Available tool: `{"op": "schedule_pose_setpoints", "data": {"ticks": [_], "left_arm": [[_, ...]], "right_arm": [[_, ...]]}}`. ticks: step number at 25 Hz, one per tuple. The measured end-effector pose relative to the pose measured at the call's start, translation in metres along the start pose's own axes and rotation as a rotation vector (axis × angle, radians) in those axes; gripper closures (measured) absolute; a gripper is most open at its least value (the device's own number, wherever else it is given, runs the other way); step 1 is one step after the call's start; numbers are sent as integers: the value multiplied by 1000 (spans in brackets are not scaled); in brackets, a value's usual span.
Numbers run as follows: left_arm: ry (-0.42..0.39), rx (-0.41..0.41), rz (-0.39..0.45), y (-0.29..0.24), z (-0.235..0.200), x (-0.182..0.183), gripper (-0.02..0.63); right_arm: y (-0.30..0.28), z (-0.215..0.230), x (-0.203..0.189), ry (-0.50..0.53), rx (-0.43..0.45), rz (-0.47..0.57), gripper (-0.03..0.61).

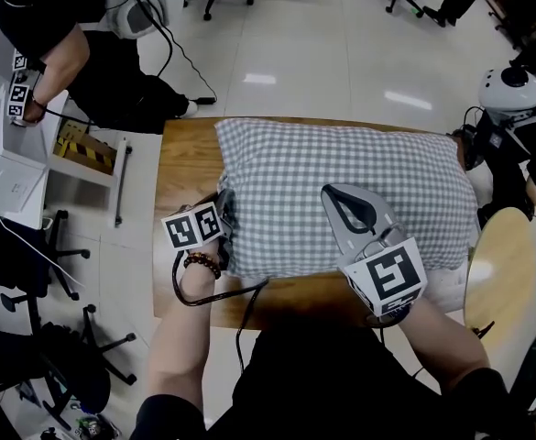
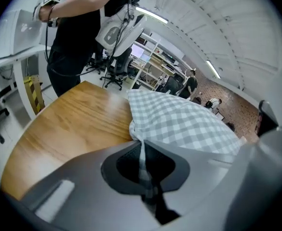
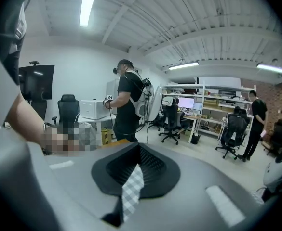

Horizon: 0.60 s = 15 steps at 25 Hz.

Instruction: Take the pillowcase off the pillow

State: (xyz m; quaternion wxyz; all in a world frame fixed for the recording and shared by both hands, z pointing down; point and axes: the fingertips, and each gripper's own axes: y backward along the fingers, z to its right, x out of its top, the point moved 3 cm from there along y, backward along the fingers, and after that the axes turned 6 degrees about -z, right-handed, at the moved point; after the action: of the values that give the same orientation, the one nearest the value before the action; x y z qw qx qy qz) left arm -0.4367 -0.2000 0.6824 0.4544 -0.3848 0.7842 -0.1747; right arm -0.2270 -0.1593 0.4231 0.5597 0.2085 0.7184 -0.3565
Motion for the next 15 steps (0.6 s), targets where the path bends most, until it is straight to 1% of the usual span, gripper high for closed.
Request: {"op": "schedule_pose_setpoints", "data": {"ticks": [3,5,8,12,15], "left_arm": [[-75,61,8,7,9,5,607],[-96,103,2,13,13,7,607],[-136,155,6,18,18,4,607],[-186,206,40,22,32,1,607],[-204,232,61,24,46,-3,607]], "right_arm": [[14,4,2,-8,-21,-23,578],[25,8,5,-31,-34,-58,577],[40,19,6,6,-65,-16,577],[68,30,-3,15,-79,-11,577],[90,40,-15,14,-91,-7,577]]}}
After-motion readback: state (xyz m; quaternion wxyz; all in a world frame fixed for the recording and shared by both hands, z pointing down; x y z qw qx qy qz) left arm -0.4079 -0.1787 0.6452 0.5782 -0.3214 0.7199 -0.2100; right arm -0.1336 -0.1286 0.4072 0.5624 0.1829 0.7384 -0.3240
